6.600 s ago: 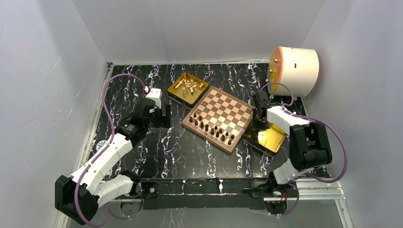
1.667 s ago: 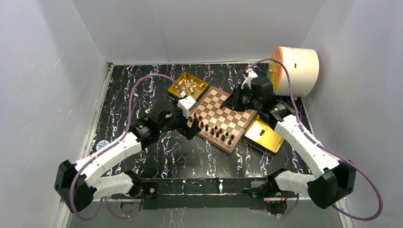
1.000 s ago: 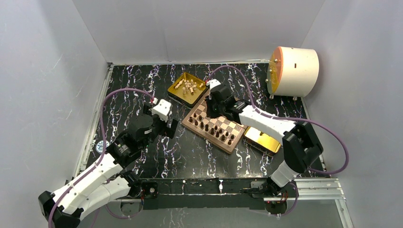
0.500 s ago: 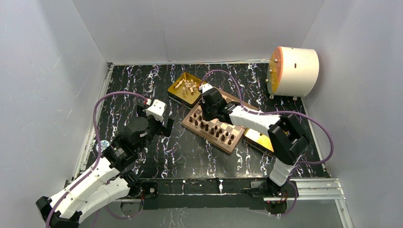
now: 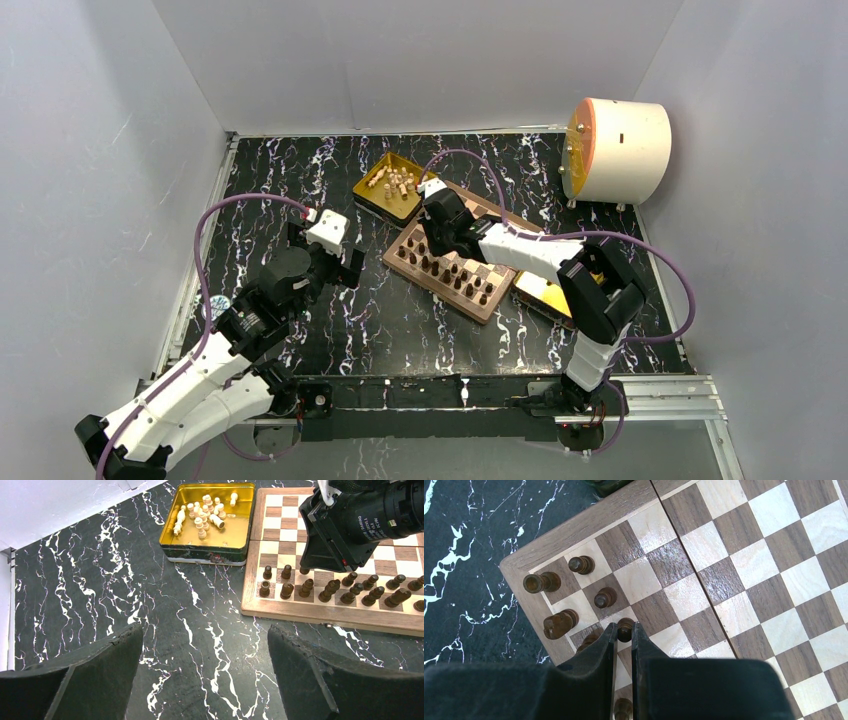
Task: Set up the chess pieces on the board
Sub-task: Place the chess piece on the chessboard, then pick up the chess piece from the storage box.
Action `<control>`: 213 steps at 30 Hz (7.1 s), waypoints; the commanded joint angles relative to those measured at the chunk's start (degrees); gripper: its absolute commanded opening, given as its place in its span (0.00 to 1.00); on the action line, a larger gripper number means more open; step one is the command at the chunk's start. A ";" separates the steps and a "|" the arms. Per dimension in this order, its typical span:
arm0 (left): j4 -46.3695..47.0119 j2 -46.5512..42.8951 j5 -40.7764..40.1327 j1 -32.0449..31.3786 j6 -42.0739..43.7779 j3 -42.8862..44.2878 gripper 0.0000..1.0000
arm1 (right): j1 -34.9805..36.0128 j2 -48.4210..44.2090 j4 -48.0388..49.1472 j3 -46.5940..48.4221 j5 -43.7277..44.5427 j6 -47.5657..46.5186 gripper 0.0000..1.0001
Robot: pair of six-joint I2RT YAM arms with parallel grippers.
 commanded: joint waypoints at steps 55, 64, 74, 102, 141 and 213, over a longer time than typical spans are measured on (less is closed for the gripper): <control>1.12 -0.44 -0.89 0.20 0.01 -0.26 0.92 | 0.71 2.73 -2.82 4.71 0.30 1.97 0.26; 1.22 -0.29 -0.70 0.20 0.01 -0.35 0.92 | 0.73 3.10 -3.57 4.72 0.12 2.29 0.25; 1.27 -0.19 -0.69 0.18 0.10 -0.33 0.92 | 0.80 3.54 -4.24 5.64 -1.07 2.67 0.25; 1.28 0.28 -0.19 0.23 0.07 -0.28 0.92 | 1.77 4.86 -10.37 8.32 3.08 3.44 0.21; 1.69 2.20 0.23 0.21 -2.08 -0.06 0.94 | 1.68 -1.02 -12.32 11.88 6.45 5.38 0.38; -0.48 13.36 7.09 0.27 -7.58 2.15 0.78 | -36.99 -23.97 -10.32 -25.45 5.91 16.01 0.23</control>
